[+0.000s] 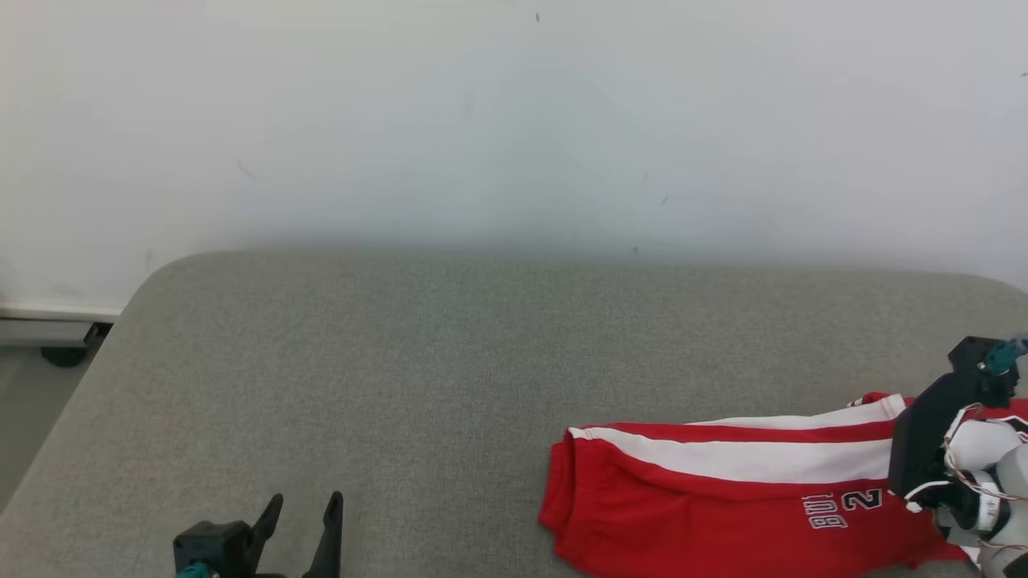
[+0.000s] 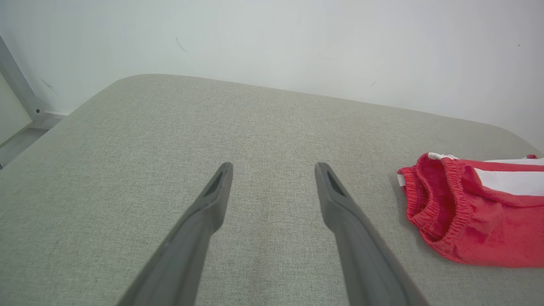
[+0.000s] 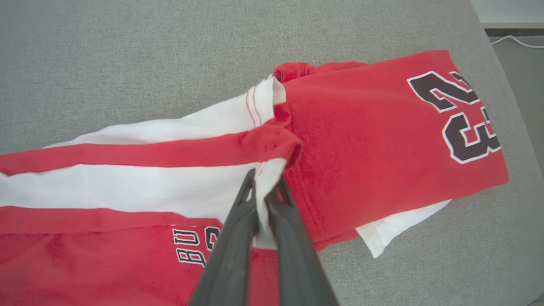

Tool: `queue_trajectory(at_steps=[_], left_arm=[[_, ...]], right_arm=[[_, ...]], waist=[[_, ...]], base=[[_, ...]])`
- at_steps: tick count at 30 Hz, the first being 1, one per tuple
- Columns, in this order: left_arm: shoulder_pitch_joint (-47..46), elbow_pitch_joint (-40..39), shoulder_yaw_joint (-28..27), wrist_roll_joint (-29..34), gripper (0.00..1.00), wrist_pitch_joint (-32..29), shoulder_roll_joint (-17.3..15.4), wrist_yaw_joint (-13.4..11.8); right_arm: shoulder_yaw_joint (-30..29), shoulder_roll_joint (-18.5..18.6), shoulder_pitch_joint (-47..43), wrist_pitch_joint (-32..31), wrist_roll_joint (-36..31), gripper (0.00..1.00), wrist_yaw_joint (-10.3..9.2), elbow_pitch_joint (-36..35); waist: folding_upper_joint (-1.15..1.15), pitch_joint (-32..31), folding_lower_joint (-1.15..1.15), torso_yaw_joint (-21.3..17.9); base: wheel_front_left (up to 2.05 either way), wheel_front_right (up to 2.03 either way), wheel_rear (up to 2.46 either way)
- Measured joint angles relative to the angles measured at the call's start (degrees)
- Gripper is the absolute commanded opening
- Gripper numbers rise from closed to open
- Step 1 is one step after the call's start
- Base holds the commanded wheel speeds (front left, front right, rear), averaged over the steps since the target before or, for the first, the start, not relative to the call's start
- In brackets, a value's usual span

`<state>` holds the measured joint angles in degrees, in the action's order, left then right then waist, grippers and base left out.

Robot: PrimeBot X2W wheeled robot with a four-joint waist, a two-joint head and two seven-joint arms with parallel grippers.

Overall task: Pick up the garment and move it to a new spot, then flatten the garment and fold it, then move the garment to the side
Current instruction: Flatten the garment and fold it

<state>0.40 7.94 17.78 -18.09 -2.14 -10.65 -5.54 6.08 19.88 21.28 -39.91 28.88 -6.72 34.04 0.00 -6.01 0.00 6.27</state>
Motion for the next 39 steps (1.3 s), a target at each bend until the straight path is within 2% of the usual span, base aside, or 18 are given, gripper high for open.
queue_trajectory(at_steps=[7, 11, 20, 23, 28, 39], left_arm=[[0.94, -1.07, 1.10, 0.01, 1.00, -0.03, 0.10, 0.00], [1.85, -1.37, 1.37, 0.01, 1.00, -0.25, 0.10, 0.00], [1.46, -1.85, 2.60, 0.01, 1.00, -0.98, 0.96, 0.09], [0.92, -1.74, 3.14, 0.01, 1.00, -1.20, 1.32, 0.53], [0.26, -1.60, 2.77, 0.01, 1.00, -1.20, 1.20, 0.52], [0.23, -1.42, 2.78, 0.01, 1.00, -1.20, 1.34, 0.51]], right_arm=[[-2.65, 3.93, -2.94, -2.26, -1.22, 0.00, -0.35, -7.50], [-3.04, 3.96, -3.23, -4.17, -1.30, 0.00, -0.41, -9.76], [4.28, -4.45, 0.66, -8.32, -1.87, 0.00, -0.41, -13.54], [6.62, -6.38, 1.47, -9.43, -2.03, 0.00, -0.37, -13.55], [9.71, -12.00, 2.86, -10.61, -1.98, 0.00, -0.34, -12.96], [10.82, -14.02, 2.89, -11.51, -1.79, 0.00, -0.34, -9.39]], waist=[[0.00, -2.37, 0.00, -1.26], [0.00, -2.41, 0.00, -1.21], [0.00, -1.08, 0.00, -0.44], [0.00, -0.71, 0.00, 0.29], [0.00, -0.05, 0.00, 1.31], [0.00, 0.67, 0.00, 2.09]], base=[[0.00, 0.00, 0.00], [0.00, 0.00, 0.00], [0.00, 0.00, 0.00], [0.00, 0.00, 0.00], [0.00, 0.00, 0.00], [0.00, 0.00, 0.00]])
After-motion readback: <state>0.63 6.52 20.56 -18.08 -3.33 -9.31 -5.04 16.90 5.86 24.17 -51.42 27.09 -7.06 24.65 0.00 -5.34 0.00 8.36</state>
